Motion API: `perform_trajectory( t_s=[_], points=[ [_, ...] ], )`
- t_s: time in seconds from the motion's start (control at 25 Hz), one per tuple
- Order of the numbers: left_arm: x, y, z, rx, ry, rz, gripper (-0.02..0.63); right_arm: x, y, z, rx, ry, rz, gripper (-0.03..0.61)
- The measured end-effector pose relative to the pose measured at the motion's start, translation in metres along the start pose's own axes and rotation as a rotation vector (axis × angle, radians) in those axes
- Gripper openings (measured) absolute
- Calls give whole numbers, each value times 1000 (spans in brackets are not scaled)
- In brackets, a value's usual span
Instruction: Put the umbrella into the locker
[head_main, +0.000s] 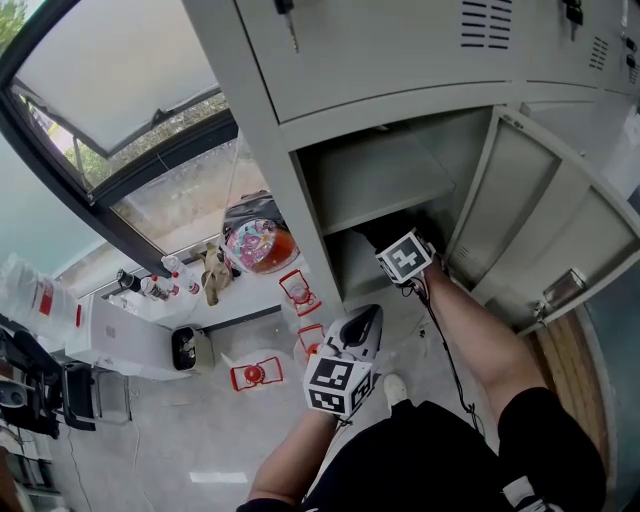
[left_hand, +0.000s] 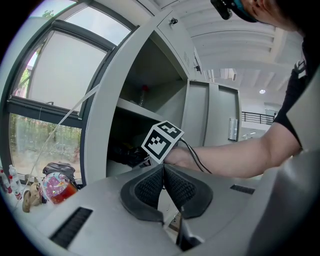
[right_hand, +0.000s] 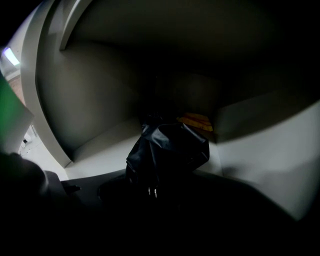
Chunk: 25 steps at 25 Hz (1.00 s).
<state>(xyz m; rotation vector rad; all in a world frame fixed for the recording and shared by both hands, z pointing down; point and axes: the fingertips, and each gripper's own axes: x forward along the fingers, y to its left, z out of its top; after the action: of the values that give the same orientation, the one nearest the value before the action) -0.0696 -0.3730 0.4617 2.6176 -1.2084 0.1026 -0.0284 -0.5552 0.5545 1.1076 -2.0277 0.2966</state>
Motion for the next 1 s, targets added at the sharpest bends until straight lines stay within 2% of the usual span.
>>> perform_trajectory(
  t_s=[0.4, 1.0],
  points=[
    [-4, -2, -2, 0, 6, -7, 15, -1, -7, -3, -24, -39, -57, 309],
    [-23, -12, -1, 10, 2, -18, 15, -25, -7, -4, 15, -99, -100, 327]
  ],
)
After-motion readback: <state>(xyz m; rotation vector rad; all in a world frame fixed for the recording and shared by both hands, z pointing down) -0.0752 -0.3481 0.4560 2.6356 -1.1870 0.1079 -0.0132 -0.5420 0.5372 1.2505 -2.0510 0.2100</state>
